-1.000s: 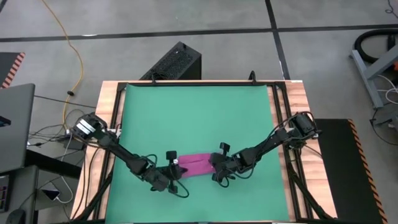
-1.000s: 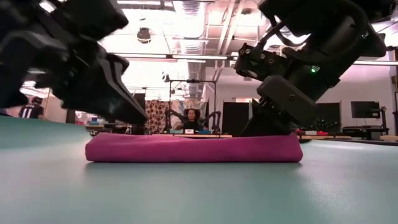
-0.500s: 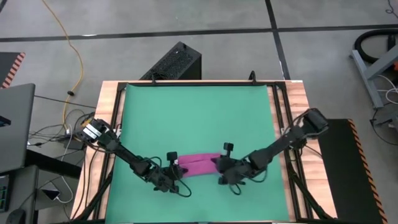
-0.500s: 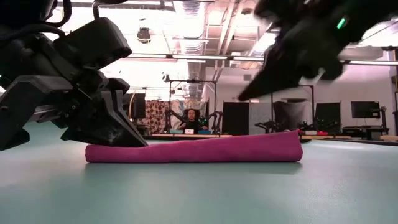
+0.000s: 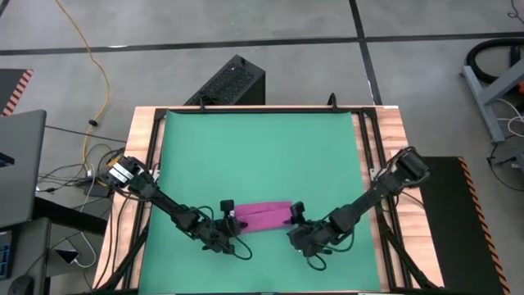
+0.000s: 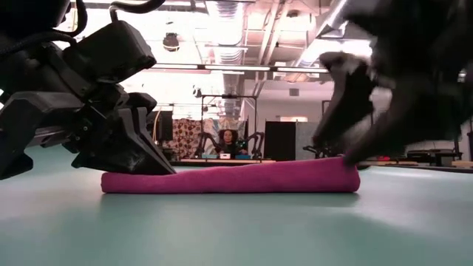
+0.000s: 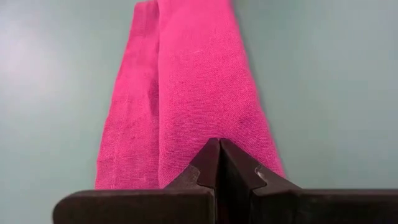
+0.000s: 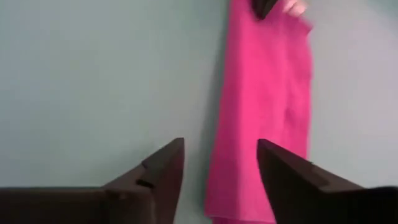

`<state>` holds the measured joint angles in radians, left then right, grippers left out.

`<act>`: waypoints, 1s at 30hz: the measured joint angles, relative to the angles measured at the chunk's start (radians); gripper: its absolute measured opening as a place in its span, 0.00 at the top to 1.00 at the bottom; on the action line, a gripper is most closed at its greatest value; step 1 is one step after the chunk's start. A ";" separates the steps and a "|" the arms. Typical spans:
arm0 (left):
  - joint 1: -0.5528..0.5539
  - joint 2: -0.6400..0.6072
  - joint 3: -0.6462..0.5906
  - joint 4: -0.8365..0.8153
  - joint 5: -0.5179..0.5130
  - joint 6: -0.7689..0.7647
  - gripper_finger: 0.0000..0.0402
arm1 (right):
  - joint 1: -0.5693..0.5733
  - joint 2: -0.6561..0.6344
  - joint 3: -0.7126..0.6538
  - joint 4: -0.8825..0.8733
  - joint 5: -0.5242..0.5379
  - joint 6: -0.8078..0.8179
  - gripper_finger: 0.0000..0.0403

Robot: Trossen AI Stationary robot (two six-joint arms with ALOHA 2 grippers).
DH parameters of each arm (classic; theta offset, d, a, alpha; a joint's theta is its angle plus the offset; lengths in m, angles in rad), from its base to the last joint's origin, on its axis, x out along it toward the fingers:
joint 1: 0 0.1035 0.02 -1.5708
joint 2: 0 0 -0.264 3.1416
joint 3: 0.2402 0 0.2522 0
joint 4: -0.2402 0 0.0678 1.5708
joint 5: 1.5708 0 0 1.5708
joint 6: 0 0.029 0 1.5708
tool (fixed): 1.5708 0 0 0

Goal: Roll towel
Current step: Roll the pink towel

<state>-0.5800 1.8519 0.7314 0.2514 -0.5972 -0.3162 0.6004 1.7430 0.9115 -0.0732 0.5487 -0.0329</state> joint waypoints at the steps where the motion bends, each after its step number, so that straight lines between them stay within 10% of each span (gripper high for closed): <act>1: 0.000 0.000 0.000 -0.002 0.001 -0.001 1.00 | -0.009 0.022 0.000 0.000 -0.002 -0.002 0.42; 11: 0.000 -0.001 0.000 -0.013 0.021 -0.004 1.00 | -0.087 0.113 0.008 -0.064 -0.012 0.122 0.44; 25: 0.006 -0.096 0.009 -0.018 0.087 0.092 1.00 | -0.104 0.126 0.003 -0.160 -0.030 0.295 0.93; 30: 0.011 -0.200 0.018 0.002 0.026 0.226 1.00 | -0.098 0.127 0.002 -0.165 -0.027 0.301 0.95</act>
<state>-0.5688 1.6523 0.7498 0.2531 -0.5708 -0.0897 0.5026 1.8698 0.9134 -0.2377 0.5213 0.2683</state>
